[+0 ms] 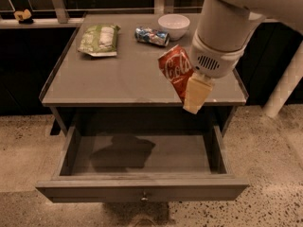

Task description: Place coke can into top drawer

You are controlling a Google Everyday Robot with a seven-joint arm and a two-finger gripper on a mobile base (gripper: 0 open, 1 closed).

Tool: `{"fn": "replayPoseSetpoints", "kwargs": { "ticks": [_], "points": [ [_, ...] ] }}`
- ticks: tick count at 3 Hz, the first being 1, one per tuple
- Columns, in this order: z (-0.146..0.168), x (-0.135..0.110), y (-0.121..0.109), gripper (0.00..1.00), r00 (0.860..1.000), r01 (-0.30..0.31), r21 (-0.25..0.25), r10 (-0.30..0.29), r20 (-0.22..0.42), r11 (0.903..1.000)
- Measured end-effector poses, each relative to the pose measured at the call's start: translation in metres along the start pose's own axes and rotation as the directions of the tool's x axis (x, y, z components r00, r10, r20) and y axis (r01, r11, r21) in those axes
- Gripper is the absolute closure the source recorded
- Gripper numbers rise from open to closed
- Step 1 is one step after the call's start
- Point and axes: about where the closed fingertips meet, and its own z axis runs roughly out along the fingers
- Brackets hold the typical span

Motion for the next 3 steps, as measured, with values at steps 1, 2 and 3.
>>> {"fn": "replayPoseSetpoints", "kwargs": {
  "ticks": [1,2,3],
  "points": [
    [0.016,0.006,0.006,1.00,1.000,-0.020,-0.005,0.020,-0.009,0.9998],
    [0.045,0.023,0.019,1.00,0.998,-0.059,0.001,0.059,-0.036,0.9982],
    [0.078,0.036,0.041,1.00,0.996,-0.065,-0.018,0.064,-0.060,0.9977]
  ]
}}
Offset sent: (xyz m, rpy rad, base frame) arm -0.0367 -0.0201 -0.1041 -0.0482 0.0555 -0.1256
